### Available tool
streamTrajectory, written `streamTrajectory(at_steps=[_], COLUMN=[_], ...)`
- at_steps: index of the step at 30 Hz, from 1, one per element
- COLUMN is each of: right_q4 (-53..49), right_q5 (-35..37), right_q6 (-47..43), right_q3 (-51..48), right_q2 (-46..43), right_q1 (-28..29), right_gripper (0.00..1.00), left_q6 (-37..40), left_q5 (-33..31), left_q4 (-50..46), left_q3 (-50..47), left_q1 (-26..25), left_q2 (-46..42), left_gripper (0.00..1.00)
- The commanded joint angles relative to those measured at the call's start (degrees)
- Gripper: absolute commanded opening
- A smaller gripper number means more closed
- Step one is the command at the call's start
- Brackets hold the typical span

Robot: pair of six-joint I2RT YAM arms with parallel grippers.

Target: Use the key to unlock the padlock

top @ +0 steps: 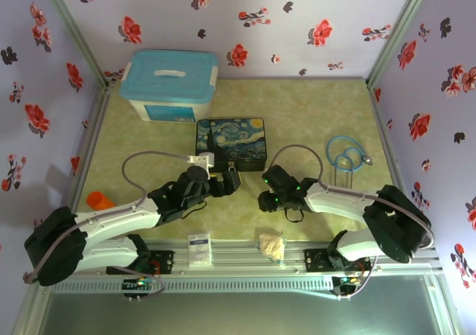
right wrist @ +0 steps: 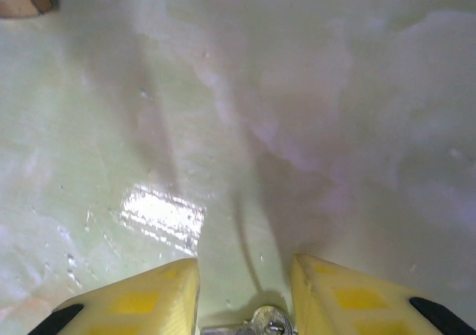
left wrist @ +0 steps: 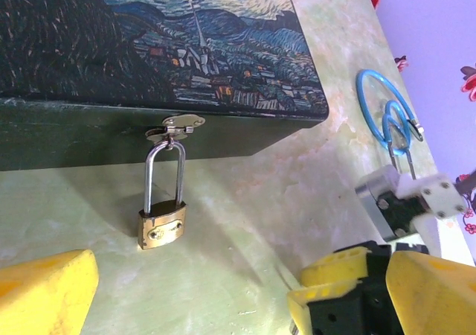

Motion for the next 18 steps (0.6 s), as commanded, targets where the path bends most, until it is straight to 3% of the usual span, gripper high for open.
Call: streamTrajectory(at_steps=[1, 12, 18], right_q4=[-5.60, -8.93, -9.76], right_q5=[-1.05, 0.78, 6.48], right_q6=[2.53, 4.17, 2.93], right_q3=[-2.06, -1.96, -1.12], right_q2=[-1.85, -2.86, -0.55], right_q1=[1.67, 7.57, 8.70], right_gripper=[0.37, 0.36, 0.31], left_q6=[-0.85, -0.76, -0.85], left_q5=[-1.35, -1.31, -1.35], left_q4=[2.43, 2.42, 2.39], left_q3=[-0.62, -1.30, -1.43], left_q1=[0.37, 0.45, 0.40], left_q2=[1.34, 0.66, 0.74], left_gripper=[1.00, 1.00, 1.00])
